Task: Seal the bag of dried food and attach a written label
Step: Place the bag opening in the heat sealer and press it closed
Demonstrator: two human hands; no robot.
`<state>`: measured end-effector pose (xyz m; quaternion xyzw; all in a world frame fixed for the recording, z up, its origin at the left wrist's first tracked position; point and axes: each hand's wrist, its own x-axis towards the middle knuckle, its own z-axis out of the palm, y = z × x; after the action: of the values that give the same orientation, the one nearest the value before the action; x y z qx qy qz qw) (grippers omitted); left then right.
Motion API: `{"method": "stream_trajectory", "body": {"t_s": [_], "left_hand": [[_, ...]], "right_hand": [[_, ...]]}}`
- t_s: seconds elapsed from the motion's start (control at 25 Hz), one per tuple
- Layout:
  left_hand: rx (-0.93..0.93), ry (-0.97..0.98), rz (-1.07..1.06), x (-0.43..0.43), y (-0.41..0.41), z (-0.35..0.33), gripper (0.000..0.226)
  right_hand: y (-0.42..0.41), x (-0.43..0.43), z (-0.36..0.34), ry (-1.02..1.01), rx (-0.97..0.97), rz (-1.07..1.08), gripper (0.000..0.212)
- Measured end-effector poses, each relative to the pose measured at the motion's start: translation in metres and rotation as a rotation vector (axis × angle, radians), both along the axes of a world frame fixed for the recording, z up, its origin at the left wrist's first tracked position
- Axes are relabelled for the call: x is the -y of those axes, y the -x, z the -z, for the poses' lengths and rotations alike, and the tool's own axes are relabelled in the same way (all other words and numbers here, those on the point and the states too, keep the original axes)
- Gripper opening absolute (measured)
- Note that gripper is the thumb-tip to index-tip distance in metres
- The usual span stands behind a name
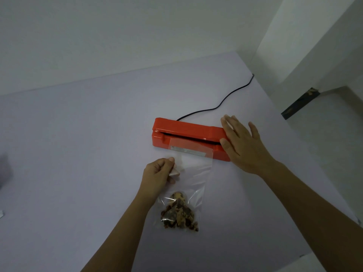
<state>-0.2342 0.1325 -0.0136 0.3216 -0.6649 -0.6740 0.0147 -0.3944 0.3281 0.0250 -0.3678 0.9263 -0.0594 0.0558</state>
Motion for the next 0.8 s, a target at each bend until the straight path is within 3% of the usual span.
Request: {"method": "stream_trajectory", "body": {"t_s": [0.08,0.16,0.28,0.4,0.6,0.8], "left_hand": [[-0.002,-0.005,-0.002,0.000,0.000,-0.001,0.039],[0.002,-0.012,-0.004,0.000,0.000,-0.002,0.040],[0.006,-0.020,-0.019,0.000,0.000,-0.004,0.038],[0.013,-0.025,-0.014,0.000,0.000,-0.005,0.038],[0.024,-0.030,-0.021,0.000,0.001,-0.008,0.043],[0.043,-0.023,-0.019,0.000,0.001,-0.007,0.040]], "right_hand": [[0.000,0.000,-0.012,0.012,-0.089,-0.034,0.069],[-0.002,0.004,-0.028,0.149,-0.128,-0.030,0.064],[-0.004,0.019,-0.059,0.496,-0.008,0.028,0.065],[0.002,0.052,-0.094,0.757,0.165,0.018,0.079],[-0.001,0.128,-0.128,0.813,0.192,-0.173,0.089],[0.004,0.141,-0.125,0.808,0.383,-0.225,0.083]]}}
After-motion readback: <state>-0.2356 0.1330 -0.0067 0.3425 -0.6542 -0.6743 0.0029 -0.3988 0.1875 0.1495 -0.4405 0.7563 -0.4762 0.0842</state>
